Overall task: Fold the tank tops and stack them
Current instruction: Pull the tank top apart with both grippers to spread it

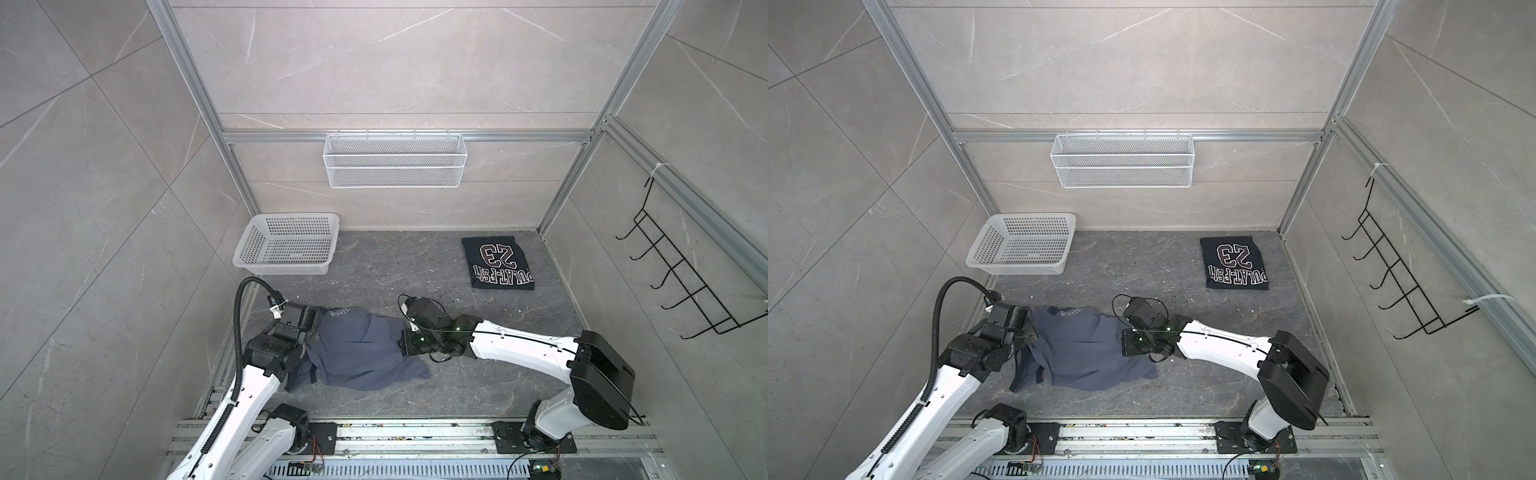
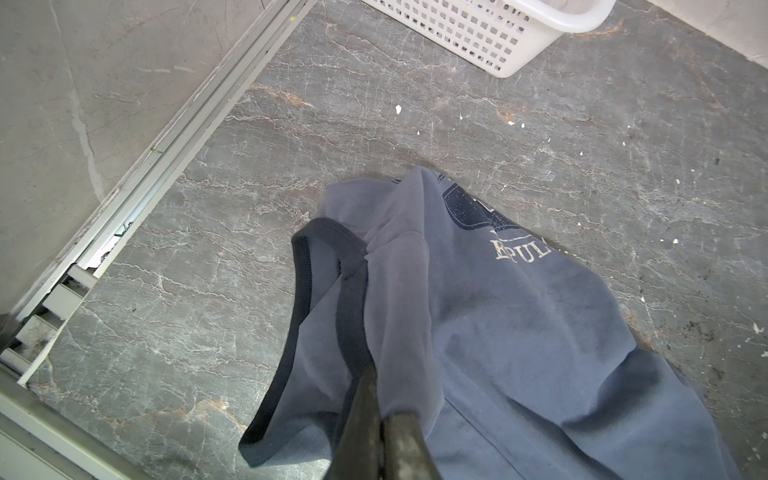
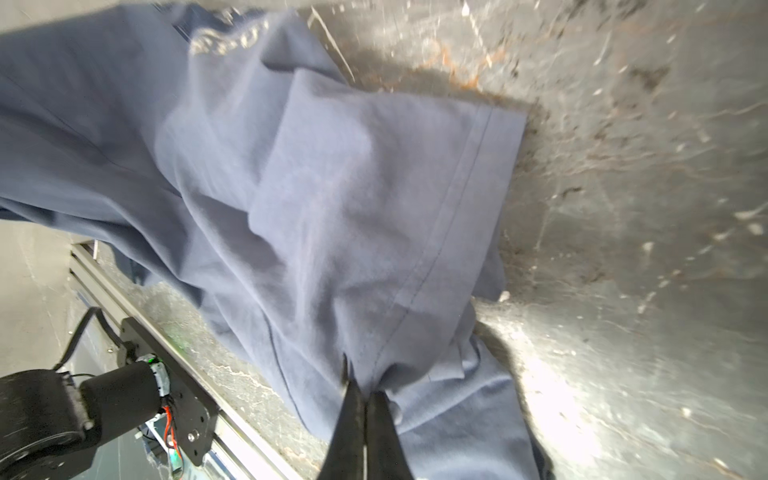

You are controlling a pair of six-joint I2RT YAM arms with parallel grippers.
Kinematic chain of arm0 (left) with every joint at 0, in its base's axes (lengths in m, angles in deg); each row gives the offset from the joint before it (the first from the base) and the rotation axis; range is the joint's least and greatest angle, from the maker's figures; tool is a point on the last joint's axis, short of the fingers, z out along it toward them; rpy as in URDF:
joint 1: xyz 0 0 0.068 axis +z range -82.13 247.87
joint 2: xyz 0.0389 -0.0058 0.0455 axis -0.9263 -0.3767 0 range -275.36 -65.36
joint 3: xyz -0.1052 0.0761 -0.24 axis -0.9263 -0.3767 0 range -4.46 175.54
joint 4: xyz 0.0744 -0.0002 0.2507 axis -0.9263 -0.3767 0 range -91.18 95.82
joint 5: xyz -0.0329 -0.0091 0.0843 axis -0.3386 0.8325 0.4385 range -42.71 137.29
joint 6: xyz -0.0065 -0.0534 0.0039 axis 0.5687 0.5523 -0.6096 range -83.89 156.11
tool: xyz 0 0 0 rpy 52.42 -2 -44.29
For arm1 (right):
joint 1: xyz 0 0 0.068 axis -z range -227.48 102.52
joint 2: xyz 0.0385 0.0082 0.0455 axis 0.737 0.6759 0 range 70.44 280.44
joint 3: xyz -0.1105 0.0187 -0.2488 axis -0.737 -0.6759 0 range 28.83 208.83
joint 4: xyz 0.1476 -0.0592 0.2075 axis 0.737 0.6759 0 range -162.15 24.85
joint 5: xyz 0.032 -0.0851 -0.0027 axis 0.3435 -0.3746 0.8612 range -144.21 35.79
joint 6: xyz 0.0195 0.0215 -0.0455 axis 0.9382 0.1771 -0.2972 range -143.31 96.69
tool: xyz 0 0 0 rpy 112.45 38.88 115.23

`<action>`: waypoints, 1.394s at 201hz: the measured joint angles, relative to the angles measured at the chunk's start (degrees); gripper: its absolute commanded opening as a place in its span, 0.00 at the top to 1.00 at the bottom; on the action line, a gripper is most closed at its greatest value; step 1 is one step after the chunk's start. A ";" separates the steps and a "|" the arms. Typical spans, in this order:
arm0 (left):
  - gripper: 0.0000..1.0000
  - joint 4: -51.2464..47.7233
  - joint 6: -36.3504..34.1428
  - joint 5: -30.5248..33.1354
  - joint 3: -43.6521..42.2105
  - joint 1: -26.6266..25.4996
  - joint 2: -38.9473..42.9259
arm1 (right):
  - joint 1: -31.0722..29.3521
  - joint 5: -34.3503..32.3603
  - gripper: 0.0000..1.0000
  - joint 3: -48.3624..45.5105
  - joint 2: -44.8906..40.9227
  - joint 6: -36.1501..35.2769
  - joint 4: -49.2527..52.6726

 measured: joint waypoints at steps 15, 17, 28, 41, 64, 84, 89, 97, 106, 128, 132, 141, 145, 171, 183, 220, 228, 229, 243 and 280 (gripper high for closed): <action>1.00 -0.31 -0.85 -0.63 1.05 0.11 0.15 | -0.07 -2.54 1.00 0.70 -2.51 -0.79 3.58; 1.00 -0.48 -1.05 -0.72 1.33 0.11 0.20 | -0.09 -3.30 1.00 0.94 -2.95 -1.01 4.39; 1.00 -1.31 -2.21 -0.85 3.61 0.11 0.55 | -0.09 -7.26 1.00 3.13 -6.19 -2.27 9.60; 1.00 -1.66 -4.33 -1.42 7.39 0.15 1.81 | 0.04 -12.70 1.00 6.93 -11.13 -4.28 15.61; 1.00 -0.98 -8.94 -5.97 15.82 0.17 5.25 | 0.76 -22.21 1.00 17.03 -21.84 -8.41 24.61; 1.00 1.38 -12.39 -12.96 23.89 0.20 7.13 | 1.03 -28.68 1.00 26.34 -29.42 -11.50 29.20; 1.00 2.23 -13.09 -14.69 25.79 0.20 7.69 | 1.05 -30.16 1.00 28.35 -30.71 -12.13 30.03; 1.00 3.58 -14.05 -17.14 27.82 0.20 8.17 | 1.07 -32.61 1.00 31.04 -32.76 -12.83 31.50; 1.00 5.29 -14.93 -19.32 29.07 0.20 8.28 | 1.11 -35.28 1.00 32.94 -34.23 -13.53 32.70; 1.00 8.83 -15.78 -24.70 26.27 0.20 6.62 | 2.36 -39.65 1.00 31.32 -33.90 -13.75 35.06; 1.00 9.49 -15.78 -25.29 24.94 0.20 5.86 | 3.06 -39.85 1.00 30.10 -33.44 -13.73 35.39; 1.00 10.60 -15.43 -27.02 21.31 0.20 3.37 | 5.16 -39.60 1.00 26.93 -31.91 -13.66 35.80; 1.00 11.26 -15.21 -27.82 19.58 0.20 2.16 | 6.27 -38.82 1.00 25.46 -31.28 -13.62 35.60; 0.87 15.80 -12.81 -34.80 4.92 0.17 -10.05 | 16.31 -29.03 1.00 11.43 -25.75 -13.55 31.89; 0.81 16.81 -11.52 -37.42 -1.44 -0.15 -14.86 | 19.85 -23.96 1.00 5.73 -22.73 -13.40 30.32; 0.55 16.76 -8.41 -42.27 -9.84 -1.73 -17.09 | 27.61 -12.46 1.00 -0.92 -13.35 -13.38 24.92; 0.50 17.27 -7.82 -42.84 -9.97 -1.84 -16.37 | 29.22 -10.49 1.00 -1.42 -12.48 -13.40 23.52; 0.49 17.33 -7.69 -42.84 -10.01 -1.86 -16.15 | 29.53 -10.21 1.00 -1.51 -12.37 -13.40 23.30; 0.44 18.64 -6.69 -42.97 -10.78 -1.84 -13.46 | 31.87 -7.48 1.00 -1.86 -11.78 -13.40 21.35; 0.41 20.83 -3.65 -42.82 -13.07 -1.84 -5.49 | 35.39 -2.51 1.00 -1.90 -11.45 -13.40 17.84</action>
